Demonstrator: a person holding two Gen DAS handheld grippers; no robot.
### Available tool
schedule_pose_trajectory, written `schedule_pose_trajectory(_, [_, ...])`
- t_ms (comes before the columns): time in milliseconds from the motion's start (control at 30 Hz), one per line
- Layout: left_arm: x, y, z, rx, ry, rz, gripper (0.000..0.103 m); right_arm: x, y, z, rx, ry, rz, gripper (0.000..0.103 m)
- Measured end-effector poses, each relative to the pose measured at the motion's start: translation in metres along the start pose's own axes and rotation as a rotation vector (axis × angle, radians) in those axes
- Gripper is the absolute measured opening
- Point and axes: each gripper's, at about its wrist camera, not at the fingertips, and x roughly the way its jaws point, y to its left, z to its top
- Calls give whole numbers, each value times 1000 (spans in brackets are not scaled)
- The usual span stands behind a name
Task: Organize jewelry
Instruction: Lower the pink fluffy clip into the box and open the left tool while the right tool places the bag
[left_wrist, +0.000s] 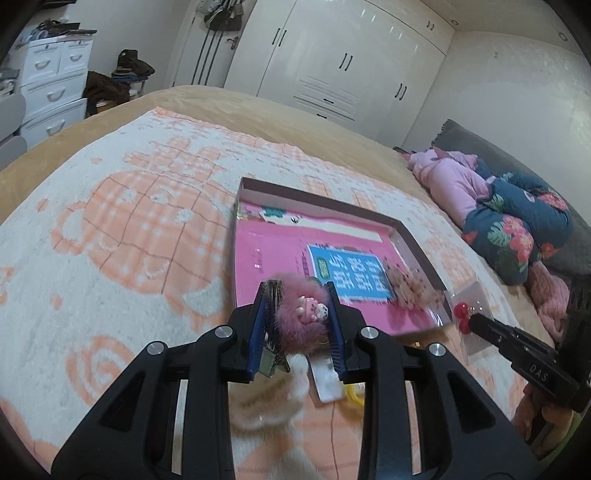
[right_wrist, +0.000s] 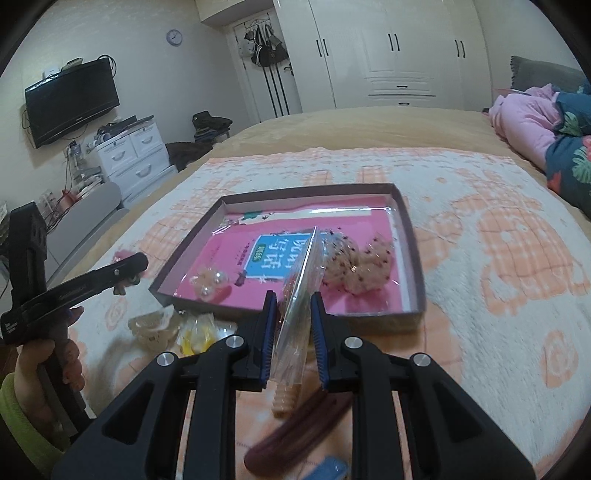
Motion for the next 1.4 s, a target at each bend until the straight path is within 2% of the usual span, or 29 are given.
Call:
schedule_pose_trajectory(467, [51,6,19,-34,12,3,21,39,-18,31,-17,25,-39,19])
schedule_pose_trajectory(833, [77,-7,25,1,38,5,21,56,-48,34,6,55,-106,19])
schedule_pose_trajectory(1067, [84,-8,21,11,53,4,21,67,-55,29,8,73,-135,19])
schedule_pose_trajectory(1400, [78,-7,19,16,27,11,25,68,-61,24,22,74,-160,19])
